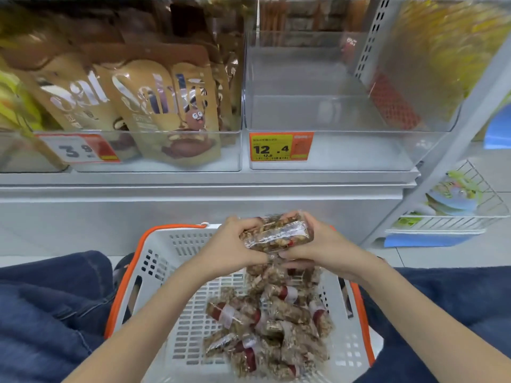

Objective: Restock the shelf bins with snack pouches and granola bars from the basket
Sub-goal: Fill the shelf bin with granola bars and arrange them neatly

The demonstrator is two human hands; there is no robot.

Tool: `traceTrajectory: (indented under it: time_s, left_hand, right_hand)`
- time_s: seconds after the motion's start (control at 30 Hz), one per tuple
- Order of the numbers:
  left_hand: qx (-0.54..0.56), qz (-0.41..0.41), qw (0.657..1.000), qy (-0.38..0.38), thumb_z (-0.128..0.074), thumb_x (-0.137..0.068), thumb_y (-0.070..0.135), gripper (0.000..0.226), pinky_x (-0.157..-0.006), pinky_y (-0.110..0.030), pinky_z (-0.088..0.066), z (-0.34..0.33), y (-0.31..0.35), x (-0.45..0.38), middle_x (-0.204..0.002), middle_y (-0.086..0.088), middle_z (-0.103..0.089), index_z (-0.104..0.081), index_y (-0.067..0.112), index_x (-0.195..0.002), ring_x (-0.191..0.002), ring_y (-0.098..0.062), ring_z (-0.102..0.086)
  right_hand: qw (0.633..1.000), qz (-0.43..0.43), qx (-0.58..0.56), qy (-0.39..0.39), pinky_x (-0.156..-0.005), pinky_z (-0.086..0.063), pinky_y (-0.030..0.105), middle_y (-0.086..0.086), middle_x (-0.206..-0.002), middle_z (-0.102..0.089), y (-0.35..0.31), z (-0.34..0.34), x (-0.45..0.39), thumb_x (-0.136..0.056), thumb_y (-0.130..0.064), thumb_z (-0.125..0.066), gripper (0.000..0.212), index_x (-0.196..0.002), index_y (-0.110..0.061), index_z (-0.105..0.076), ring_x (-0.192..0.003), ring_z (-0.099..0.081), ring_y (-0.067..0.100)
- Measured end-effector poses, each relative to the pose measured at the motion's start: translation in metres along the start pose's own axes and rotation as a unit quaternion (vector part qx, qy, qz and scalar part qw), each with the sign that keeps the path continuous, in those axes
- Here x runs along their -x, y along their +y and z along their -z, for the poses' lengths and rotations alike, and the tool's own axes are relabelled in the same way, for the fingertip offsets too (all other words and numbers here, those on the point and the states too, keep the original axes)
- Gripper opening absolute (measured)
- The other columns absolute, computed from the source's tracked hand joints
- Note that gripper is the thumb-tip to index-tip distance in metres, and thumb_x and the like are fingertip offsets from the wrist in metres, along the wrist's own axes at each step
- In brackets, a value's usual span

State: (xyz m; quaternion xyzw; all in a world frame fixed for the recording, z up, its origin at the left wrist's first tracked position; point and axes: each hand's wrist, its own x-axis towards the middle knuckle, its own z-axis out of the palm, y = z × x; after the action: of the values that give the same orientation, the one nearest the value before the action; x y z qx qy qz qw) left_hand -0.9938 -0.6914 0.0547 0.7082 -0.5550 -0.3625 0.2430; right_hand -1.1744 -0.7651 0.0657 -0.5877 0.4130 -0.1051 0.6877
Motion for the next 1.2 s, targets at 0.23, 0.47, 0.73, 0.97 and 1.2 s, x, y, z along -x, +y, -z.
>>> traceTrajectory:
  time_s: [0.23, 0.47, 0.73, 0.97, 1.2]
  left_hand:
    - [-0.074, -0.241, 0.963, 0.090, -0.079, -0.065, 0.013, 0.051, -0.084, 0.003, -0.027, 0.076, 0.113, -0.012, -0.106, 0.004, -0.044, -0.062, 0.022, -0.112, -0.094, 0.000, -0.044]
    - [-0.142, -0.217, 0.964, 0.059, -0.071, -0.070, 0.026, 0.024, -0.075, -0.025, -0.040, 0.110, 0.169, -0.107, -0.092, 0.000, -0.040, -0.051, 0.039, -0.077, -0.099, -0.018, -0.043]
    - [-0.307, -0.019, 0.951, -0.025, -0.069, -0.079, 0.029, 0.064, -0.085, -0.030, -0.047, 0.103, 0.163, -0.220, -0.133, -0.010, -0.047, -0.042, 0.016, -0.136, -0.112, -0.027, -0.055]
    - [-0.599, 0.045, 0.795, -0.090, -0.060, -0.083, 0.056, 0.095, -0.112, -0.059, -0.002, 0.101, 0.122, -0.275, -0.154, -0.005, 0.028, 0.008, 0.040, -0.148, -0.141, -0.037, 0.019]
    - [-0.654, 0.058, 0.753, -0.050, -0.040, -0.091, 0.062, 0.086, -0.111, -0.060, 0.003, 0.105, 0.113, -0.291, -0.156, 0.001, 0.023, 0.022, 0.036, -0.144, -0.144, -0.027, 0.016]
  right_hand:
    - [0.966, 0.245, 0.024, 0.077, -0.086, -0.055, 0.026, -0.004, -0.106, -0.070, -0.102, 0.042, 0.067, -0.071, 0.004, -0.075, 0.053, -0.111, -0.026, -0.060, -0.101, -0.067, 0.013]
    - [0.962, 0.222, -0.114, 0.107, -0.081, -0.058, 0.036, 0.013, -0.105, -0.066, -0.155, 0.094, 0.024, -0.081, -0.016, -0.071, 0.032, -0.109, -0.012, -0.055, -0.090, -0.067, 0.025]
    - [0.933, 0.107, -0.196, 0.281, -0.059, -0.060, 0.035, 0.019, -0.091, -0.057, -0.164, 0.172, -0.056, -0.088, -0.004, -0.060, 0.023, -0.109, -0.004, -0.050, -0.064, -0.062, 0.026]
    - [0.989, 0.016, 0.134, 0.064, -0.078, -0.055, 0.027, 0.005, -0.086, -0.065, -0.159, 0.192, -0.117, -0.083, 0.002, -0.065, 0.022, -0.097, -0.014, -0.061, -0.074, -0.064, 0.009]
    - [0.850, 0.021, 0.524, -0.045, -0.096, -0.039, 0.030, 0.000, -0.135, -0.039, -0.152, 0.168, -0.158, -0.087, -0.031, -0.067, 0.049, -0.128, -0.026, -0.041, -0.114, -0.043, 0.019]
